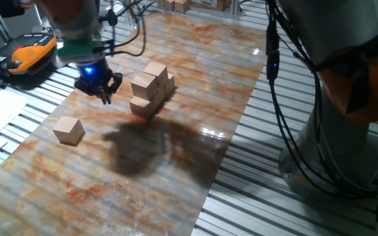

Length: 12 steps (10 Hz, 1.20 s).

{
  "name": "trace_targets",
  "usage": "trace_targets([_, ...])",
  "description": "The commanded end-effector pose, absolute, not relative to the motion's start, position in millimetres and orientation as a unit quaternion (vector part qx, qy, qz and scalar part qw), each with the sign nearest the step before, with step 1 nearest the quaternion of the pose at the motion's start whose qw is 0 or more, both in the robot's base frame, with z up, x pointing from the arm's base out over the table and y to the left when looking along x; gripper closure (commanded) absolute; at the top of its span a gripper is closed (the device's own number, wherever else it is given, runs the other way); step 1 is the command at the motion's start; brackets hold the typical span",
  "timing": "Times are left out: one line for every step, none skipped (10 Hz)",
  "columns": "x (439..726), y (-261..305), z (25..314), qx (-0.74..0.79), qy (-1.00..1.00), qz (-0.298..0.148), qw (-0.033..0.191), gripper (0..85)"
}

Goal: Stack the blocks into a pyramid shape

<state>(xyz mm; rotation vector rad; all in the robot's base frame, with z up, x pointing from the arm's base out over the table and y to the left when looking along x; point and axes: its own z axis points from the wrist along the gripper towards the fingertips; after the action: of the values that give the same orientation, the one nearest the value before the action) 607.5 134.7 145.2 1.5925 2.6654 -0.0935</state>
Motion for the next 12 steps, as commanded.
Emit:
trace_targets([610.8, 139.6, 147.0, 0.582, 0.813, -0.030, 0.014, 68.0])
trace_targets([614.0, 144.4, 148.3, 0.592, 0.806, -0.024, 0.012, 68.0])
trace_targets([616.5, 147.4, 148.5, 0.599, 0.801, -0.018, 0.011, 68.0])
trace_targets([619.4, 150.3, 148.1, 0.604, 0.797, -0.012, 0.010, 68.0])
trace_targets([622.2, 153.4, 147.7, 0.607, 0.795, -0.010, 0.009, 68.0])
trace_targets([625.7, 157.8, 148.2, 0.610, 0.793, -0.012, 0.009, 68.0])
trace_targets([628.9, 162.2, 149.1, 0.612, 0.791, -0.010, 0.009, 68.0])
trace_targets([632.3, 167.6, 149.9, 0.616, 0.788, -0.013, 0.008, 51.0])
trace_targets([635.7, 172.5, 151.8, 0.619, 0.785, -0.017, 0.008, 51.0])
trace_targets([639.3, 176.5, 153.9, 0.622, 0.783, -0.016, 0.007, 51.0])
trace_targets([643.2, 179.3, 154.6, 0.623, 0.782, -0.019, 0.007, 51.0])
trace_targets([647.2, 180.9, 155.0, 0.622, 0.782, -0.020, 0.007, 51.0])
